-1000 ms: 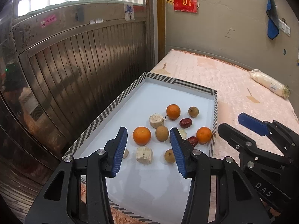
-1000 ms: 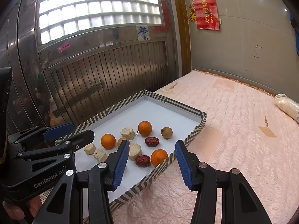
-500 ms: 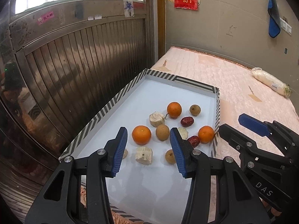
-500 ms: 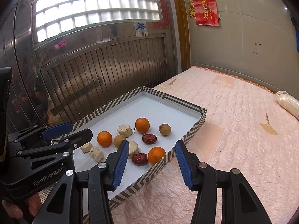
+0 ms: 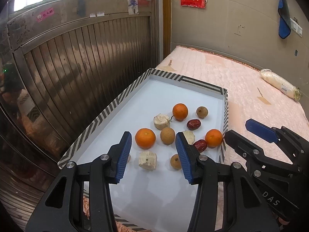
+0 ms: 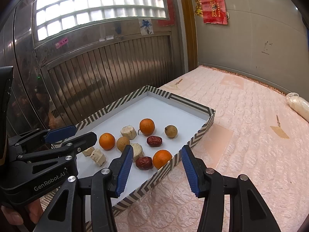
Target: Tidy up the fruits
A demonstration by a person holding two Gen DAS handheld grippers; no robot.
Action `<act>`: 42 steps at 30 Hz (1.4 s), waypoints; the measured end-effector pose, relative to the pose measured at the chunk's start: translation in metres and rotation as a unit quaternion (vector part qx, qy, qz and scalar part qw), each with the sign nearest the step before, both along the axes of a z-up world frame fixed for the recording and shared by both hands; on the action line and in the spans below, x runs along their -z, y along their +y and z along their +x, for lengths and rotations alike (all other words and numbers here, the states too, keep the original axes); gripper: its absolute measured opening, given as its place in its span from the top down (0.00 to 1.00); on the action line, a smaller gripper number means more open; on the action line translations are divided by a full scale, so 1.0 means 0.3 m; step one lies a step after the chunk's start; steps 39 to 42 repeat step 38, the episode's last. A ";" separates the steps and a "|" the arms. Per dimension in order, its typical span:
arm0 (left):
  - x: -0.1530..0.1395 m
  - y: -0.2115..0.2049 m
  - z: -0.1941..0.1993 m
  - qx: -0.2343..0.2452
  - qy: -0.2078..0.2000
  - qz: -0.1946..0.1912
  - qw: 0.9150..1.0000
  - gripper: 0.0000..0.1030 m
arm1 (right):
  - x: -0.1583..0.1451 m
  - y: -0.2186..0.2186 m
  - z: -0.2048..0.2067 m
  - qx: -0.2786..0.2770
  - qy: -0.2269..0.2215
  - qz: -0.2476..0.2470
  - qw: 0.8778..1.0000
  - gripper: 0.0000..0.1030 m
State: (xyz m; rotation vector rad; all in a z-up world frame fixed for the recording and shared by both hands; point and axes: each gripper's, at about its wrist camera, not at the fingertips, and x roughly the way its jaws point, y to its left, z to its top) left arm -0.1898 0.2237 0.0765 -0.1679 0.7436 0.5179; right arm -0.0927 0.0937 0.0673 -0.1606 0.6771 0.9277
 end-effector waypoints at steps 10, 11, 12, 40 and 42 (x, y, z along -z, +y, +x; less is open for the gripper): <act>0.003 0.001 0.006 0.001 0.002 -0.003 1.000 0.54 | 0.003 0.002 0.003 0.000 0.002 -0.002 1.000 0.52; 0.003 0.001 0.006 0.000 0.002 -0.003 1.000 0.54 | 0.005 0.002 0.003 0.001 0.002 -0.002 1.000 0.52; 0.003 0.000 0.007 0.001 0.002 -0.003 1.000 0.54 | 0.006 0.004 0.003 0.001 0.002 -0.002 1.000 0.52; -0.046 -0.141 0.102 0.043 -0.019 0.012 0.999 0.54 | -0.007 -0.195 0.124 0.085 0.023 0.012 0.996 0.51; -0.046 -0.141 0.102 0.043 -0.019 0.012 0.999 0.54 | -0.007 -0.195 0.124 0.085 0.023 0.012 0.996 0.51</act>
